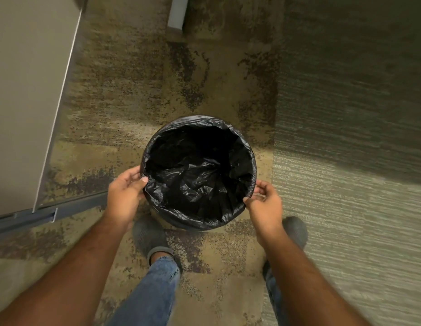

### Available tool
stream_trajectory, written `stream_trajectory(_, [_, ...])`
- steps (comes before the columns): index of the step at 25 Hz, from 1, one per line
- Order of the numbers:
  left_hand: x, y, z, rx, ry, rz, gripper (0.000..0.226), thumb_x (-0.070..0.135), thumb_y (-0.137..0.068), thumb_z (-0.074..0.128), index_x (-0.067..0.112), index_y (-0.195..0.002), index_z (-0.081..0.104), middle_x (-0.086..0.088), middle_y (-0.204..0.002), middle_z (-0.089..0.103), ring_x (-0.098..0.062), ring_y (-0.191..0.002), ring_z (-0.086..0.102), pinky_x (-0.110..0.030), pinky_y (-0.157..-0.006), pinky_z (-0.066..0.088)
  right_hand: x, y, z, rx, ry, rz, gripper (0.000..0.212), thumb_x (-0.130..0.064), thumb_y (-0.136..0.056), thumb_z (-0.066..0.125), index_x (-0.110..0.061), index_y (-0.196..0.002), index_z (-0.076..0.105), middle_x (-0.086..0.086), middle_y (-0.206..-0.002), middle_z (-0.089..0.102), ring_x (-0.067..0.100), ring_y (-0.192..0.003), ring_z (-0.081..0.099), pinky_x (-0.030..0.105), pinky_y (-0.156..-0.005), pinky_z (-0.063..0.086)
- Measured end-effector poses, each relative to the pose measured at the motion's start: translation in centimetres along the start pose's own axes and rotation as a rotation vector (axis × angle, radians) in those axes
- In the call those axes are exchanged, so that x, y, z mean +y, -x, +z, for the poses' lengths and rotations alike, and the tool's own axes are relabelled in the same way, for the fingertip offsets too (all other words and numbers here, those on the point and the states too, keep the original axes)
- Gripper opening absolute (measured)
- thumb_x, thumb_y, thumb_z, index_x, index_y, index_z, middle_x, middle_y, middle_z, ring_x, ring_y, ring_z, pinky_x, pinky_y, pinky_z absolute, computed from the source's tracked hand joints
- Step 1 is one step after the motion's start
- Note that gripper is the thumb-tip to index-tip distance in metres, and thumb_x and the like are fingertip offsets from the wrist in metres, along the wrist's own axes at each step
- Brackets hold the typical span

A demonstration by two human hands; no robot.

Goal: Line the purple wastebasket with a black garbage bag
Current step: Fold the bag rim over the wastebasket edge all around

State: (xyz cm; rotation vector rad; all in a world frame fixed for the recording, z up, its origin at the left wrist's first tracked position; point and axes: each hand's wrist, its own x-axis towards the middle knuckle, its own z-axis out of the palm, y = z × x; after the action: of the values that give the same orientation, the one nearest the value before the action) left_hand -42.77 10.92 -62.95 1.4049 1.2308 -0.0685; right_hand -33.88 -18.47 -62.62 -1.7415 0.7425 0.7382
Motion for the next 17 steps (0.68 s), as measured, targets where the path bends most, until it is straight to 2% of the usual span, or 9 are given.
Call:
stream_trajectory(2, [1.2,0.0,0.9,-0.012,-0.015,0.020,0.037,-0.004,-0.103,0.059,0.021,-0.128,0.068,0.008,-0.107,0.076,0.004,-0.080,0.074,-0.019,-0.065,0.060,-0.4,-0.6,-0.8,0.005,0.002,-0.020,0.055,0.023,-0.088,0.061,-0.016,-0.127,0.061,-0.001,-0.103,0.065,-0.004,-0.076,0.068,0.017,-0.071,0.059])
stream_trajectory(5, [2.6,-0.1,2.8,-0.044,-0.011,0.027,0.034,-0.002,-0.103,0.060,0.023,-0.123,0.071,0.007,-0.106,0.077,-0.006,-0.089,0.073,-0.032,-0.075,0.060,-1.1,-1.5,-2.4,0.030,-0.015,-0.052,0.055,0.024,-0.086,0.062,-0.016,-0.124,0.062,-0.002,-0.099,0.065,-0.009,-0.066,0.067,0.015,-0.067,0.059])
stream_trajectory(6, [3.1,0.0,3.8,-0.051,-0.013,0.034,0.034,-0.002,-0.102,0.060,0.025,-0.120,0.072,0.009,-0.103,0.078,-0.005,-0.088,0.074,-0.031,-0.072,0.060,-1.4,-1.9,-3.3,0.043,-0.034,-0.062,0.055,0.024,-0.086,0.063,-0.014,-0.125,0.062,-0.002,-0.099,0.065,-0.008,-0.067,0.068,0.015,-0.068,0.059])
stream_trajectory(9, [4.8,0.5,7.6,-0.055,-0.007,0.071,0.034,-0.002,-0.100,0.062,0.027,-0.114,0.074,0.014,-0.091,0.080,0.004,-0.077,0.075,-0.017,-0.056,0.056,-2.8,-3.1,-6.6,0.083,-0.069,-0.099,0.054,0.023,-0.086,0.064,-0.016,-0.124,0.063,-0.003,-0.099,0.067,-0.006,-0.068,0.070,0.015,-0.068,0.059])
stream_trajectory(11, [6.1,0.9,10.4,-0.082,0.014,0.080,0.035,-0.003,-0.100,0.062,0.028,-0.112,0.074,0.013,-0.093,0.081,0.002,-0.079,0.076,-0.015,-0.058,0.057,-3.9,-4.2,-9.0,0.115,-0.085,-0.118,0.054,0.022,-0.087,0.065,-0.016,-0.125,0.063,-0.004,-0.098,0.068,-0.007,-0.067,0.070,0.013,-0.066,0.058])
stream_trajectory(14, [8.2,1.5,15.7,-0.135,0.026,0.094,0.034,-0.004,-0.100,0.061,0.022,-0.121,0.072,0.006,-0.105,0.078,0.002,-0.081,0.077,-0.018,-0.062,0.060,-6.1,-6.7,-13.3,0.178,-0.080,-0.163,0.053,0.021,-0.087,0.065,-0.015,-0.126,0.064,-0.006,-0.095,0.067,-0.009,-0.062,0.066,0.010,-0.064,0.056])
stream_trajectory(17, [10.3,2.0,21.7,-0.169,0.031,0.114,0.033,-0.004,-0.101,0.062,0.017,-0.125,0.071,0.003,-0.108,0.078,-0.001,-0.084,0.077,-0.021,-0.064,0.063,-8.5,-10.0,-17.7,0.236,-0.058,-0.215,0.053,0.022,-0.087,0.064,-0.017,-0.123,0.063,-0.006,-0.094,0.066,-0.010,-0.059,0.064,0.009,-0.065,0.054])
